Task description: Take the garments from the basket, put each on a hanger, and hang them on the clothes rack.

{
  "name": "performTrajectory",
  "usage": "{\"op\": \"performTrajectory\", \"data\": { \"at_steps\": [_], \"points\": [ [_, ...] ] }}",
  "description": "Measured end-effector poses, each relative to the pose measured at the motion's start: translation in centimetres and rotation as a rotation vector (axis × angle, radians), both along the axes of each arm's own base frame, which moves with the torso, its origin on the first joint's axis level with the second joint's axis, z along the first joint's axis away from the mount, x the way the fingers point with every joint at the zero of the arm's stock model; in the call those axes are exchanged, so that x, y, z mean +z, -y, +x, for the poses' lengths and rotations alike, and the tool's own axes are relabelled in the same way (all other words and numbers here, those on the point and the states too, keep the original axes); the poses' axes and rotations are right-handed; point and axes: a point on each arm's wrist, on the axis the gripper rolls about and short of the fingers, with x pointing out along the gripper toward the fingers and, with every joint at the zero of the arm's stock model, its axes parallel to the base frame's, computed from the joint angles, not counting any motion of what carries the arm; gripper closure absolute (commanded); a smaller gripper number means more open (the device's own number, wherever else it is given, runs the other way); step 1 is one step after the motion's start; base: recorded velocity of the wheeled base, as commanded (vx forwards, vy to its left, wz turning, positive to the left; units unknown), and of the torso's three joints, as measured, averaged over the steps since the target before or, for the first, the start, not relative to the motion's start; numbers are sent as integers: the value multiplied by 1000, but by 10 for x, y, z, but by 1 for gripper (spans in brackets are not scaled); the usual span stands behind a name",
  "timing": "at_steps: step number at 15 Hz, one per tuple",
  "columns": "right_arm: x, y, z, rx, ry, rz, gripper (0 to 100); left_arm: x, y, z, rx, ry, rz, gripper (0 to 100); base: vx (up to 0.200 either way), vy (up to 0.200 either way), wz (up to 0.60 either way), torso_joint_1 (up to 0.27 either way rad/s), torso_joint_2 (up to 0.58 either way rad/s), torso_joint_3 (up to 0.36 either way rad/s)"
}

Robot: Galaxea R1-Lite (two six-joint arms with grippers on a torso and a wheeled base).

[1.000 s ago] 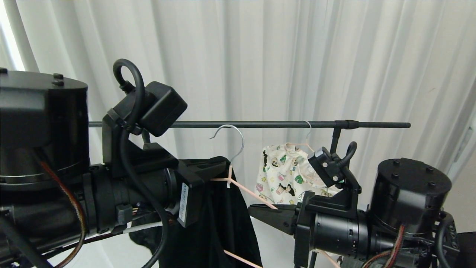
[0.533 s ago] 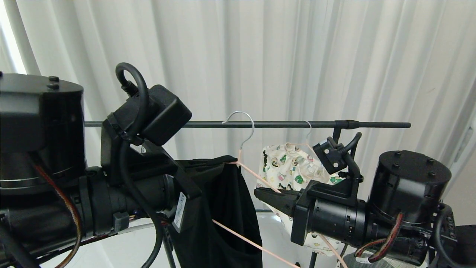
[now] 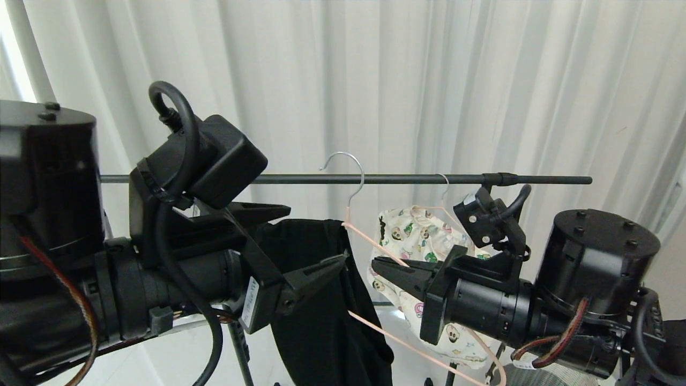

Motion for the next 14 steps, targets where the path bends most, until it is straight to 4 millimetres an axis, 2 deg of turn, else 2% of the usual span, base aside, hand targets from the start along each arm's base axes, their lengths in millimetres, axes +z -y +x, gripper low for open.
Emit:
{"op": "performTrajectory", "data": {
  "at_steps": [5,8,11,14],
  "points": [
    [8,11,-7,6,115,-25,100,-5,-12,-10,42,15,18,0,0,0,0,0,0,0],
    [-5,26,-19,62,136,-88,100,-18,-23,-22,-1,12,58,0,0,0,0,0,0,0],
    [-23,46,-38,199,186,-167,100,-42,-35,-43,-219,-26,89,0,0,0,0,0,0,0],
    [-32,56,-51,273,223,-202,100,-66,-47,-60,-414,12,171,0,0,0,0,0,0,0]
  ]
}}
